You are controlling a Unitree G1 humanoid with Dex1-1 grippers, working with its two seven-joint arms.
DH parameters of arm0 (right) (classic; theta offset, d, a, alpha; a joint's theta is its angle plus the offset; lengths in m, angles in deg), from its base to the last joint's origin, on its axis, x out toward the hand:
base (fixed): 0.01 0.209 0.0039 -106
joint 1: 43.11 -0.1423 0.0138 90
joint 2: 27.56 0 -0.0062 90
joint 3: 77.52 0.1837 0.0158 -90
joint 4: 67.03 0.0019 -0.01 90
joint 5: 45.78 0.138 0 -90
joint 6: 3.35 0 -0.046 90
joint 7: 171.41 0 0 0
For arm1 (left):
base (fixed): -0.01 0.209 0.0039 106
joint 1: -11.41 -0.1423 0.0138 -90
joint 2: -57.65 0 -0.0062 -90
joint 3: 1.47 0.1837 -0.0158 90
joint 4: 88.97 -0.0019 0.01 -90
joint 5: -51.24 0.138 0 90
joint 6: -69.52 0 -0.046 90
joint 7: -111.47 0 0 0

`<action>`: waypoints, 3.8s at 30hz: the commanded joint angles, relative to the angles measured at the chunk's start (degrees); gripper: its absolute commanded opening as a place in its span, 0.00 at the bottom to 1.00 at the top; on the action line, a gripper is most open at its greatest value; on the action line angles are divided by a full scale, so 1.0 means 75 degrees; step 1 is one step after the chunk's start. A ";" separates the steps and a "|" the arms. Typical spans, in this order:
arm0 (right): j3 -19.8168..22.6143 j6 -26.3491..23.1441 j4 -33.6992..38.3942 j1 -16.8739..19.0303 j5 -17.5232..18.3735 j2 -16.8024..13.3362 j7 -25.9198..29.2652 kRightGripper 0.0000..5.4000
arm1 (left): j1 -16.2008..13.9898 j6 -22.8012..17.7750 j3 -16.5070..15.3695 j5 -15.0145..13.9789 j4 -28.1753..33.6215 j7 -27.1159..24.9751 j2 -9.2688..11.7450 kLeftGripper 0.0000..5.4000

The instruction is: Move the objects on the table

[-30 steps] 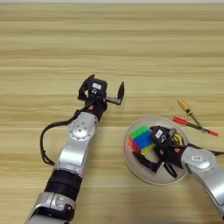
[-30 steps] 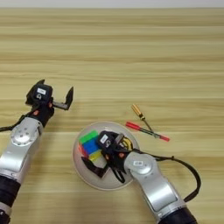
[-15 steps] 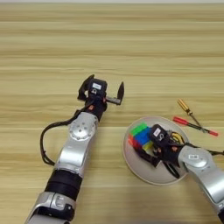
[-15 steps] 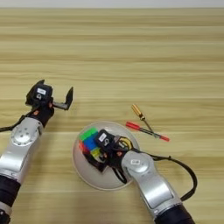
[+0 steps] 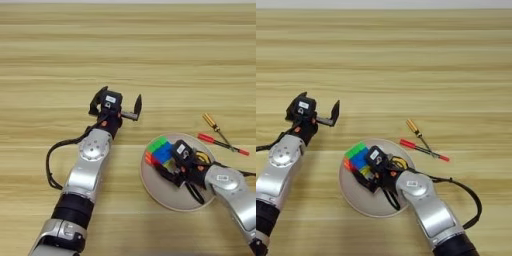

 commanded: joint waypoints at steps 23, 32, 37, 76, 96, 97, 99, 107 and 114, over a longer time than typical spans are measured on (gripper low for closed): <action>0.1825 -0.0430 0.1586 -0.0995 0.1272 -0.1692 0.1501 0.62 | -0.1143 -0.1208 0.0100 -0.2849 0.3548 -0.3006 0.0677 1.00; 0.2111 0.0291 0.1811 -0.1063 0.1534 -0.2318 0.2210 0.62 | -0.1486 -0.2078 0.0346 -0.3397 0.4552 -0.3682 0.1234 1.00; 0.2350 0.0701 0.1771 -0.1282 0.2176 -0.2837 0.3316 0.62 | -0.1541 -0.1995 0.0689 -0.3315 0.4991 -0.4533 0.1857 1.00; 0.1916 0.0624 0.3317 -0.0771 0.3367 -0.4671 0.6410 0.62 | -0.1386 -0.1860 0.2227 -0.3089 0.5756 -0.6213 0.3014 1.00; 0.1921 0.0471 0.3740 -0.0724 0.3556 -0.4607 0.6174 0.62 | -0.1443 -0.1828 0.2411 -0.3003 0.5743 -0.6295 0.3003 0.75; 0.1918 0.0471 0.3736 -0.0730 0.3557 -0.4604 0.6167 0.62 | -0.1444 -0.1825 0.2411 -0.3007 0.5742 -0.6300 0.3001 0.73; 0.1914 0.0472 0.3733 -0.0734 0.3565 -0.4600 0.6152 0.62 | -0.1444 -0.1821 0.2414 -0.3016 0.5740 -0.6311 0.3000 0.70; 0.1888 0.0492 0.3664 -0.0756 0.3560 -0.4581 0.6121 0.62 | -0.1443 -0.1776 0.2416 -0.3020 0.5712 -0.6308 0.2970 0.61; 0.1855 0.0442 0.3612 -0.0809 0.3545 -0.4572 0.6108 0.62 | -0.1448 -0.1768 0.2395 -0.3017 0.5720 -0.6271 0.2949 0.61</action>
